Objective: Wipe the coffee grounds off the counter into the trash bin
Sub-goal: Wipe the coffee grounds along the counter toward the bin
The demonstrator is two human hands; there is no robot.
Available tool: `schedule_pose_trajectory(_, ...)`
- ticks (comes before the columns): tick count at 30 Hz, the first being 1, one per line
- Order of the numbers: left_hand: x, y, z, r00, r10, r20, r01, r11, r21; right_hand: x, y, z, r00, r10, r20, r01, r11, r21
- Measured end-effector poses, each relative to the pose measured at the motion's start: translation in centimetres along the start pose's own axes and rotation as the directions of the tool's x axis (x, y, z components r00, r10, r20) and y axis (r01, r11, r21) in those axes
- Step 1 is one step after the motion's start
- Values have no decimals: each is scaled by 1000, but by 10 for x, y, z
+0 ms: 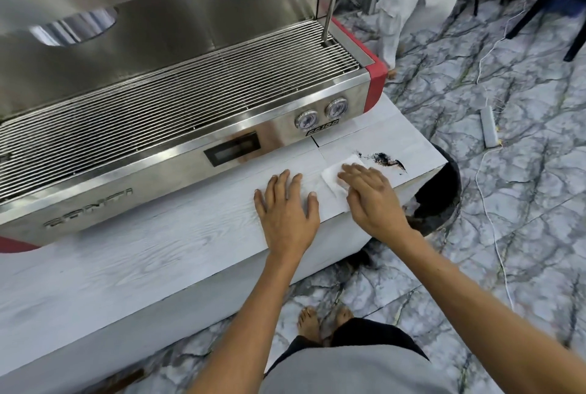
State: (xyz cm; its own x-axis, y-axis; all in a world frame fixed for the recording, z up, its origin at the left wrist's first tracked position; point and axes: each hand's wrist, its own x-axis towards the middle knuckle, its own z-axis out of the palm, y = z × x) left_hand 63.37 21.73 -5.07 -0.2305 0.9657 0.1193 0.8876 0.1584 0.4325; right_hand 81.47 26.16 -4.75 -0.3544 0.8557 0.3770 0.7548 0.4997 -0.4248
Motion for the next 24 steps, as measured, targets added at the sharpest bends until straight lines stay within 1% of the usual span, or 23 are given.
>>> schedule_pose_trajectory(2, 1, 0, -1, 1000, -4, -1, 4, 1000, 1, 1, -5, 1, 999, 47, -20, -47, 998, -28)
schedule_pose_trajectory(5, 1, 1, 0, 1000, -12, -6, 12, 1000, 0, 3, -7, 9, 996, 82, 21, -80, 995, -65)
schedule_pose_trajectory(8, 1, 1, 1, 1000, -8, -27, 8, 1000, 5, -1, -7, 18, 995, 80, 53, -72, 989, -128)
schedule_pose_trajectory(12, 4, 3, 4, 999, -24, -44, 24, 1000, 11, -2, -7, 22, 995, 81, 50, -71, 983, -168)
schedule_pose_trajectory(24, 13, 28, 11, 999, -42, -25, 41, 998, -38, 12, 16, 20, 995, 45, 90, -29, 985, -171)
